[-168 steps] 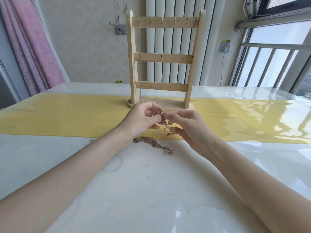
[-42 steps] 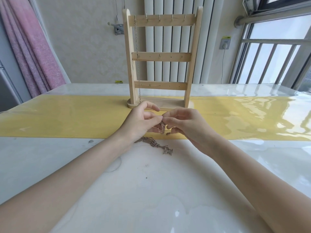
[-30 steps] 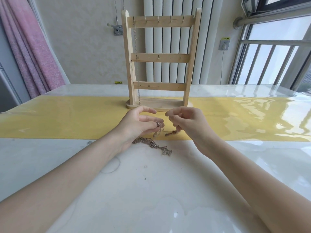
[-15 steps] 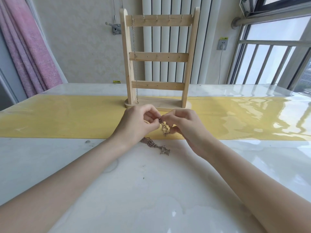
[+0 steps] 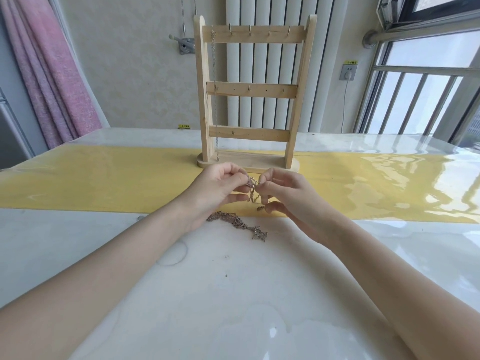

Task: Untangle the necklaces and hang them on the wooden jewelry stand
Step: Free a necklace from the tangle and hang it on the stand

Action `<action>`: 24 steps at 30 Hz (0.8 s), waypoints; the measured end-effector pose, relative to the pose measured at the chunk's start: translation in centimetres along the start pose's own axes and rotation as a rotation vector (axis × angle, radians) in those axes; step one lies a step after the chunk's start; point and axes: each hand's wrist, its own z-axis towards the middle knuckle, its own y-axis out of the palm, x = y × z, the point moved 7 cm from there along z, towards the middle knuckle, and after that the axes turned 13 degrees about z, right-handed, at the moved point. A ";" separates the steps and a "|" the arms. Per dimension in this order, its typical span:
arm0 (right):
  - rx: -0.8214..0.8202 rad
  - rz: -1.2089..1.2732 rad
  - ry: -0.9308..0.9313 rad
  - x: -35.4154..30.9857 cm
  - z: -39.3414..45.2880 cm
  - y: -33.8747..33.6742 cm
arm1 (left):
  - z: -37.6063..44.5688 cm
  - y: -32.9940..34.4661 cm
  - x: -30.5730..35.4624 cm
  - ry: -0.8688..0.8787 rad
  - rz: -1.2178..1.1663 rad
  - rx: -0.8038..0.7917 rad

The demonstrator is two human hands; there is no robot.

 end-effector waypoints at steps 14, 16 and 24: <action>0.283 0.187 -0.021 -0.2 0.1 -2.4 | -0.1 -1.7 0.8 0.100 0.072 0.218; 0.301 0.090 -0.080 -0.6 0.1 -2.3 | 0.0 -1.8 0.7 0.107 0.059 0.226; 0.033 -0.051 -0.111 -0.8 -0.1 0.7 | -0.2 -1.0 1.6 0.246 0.278 0.153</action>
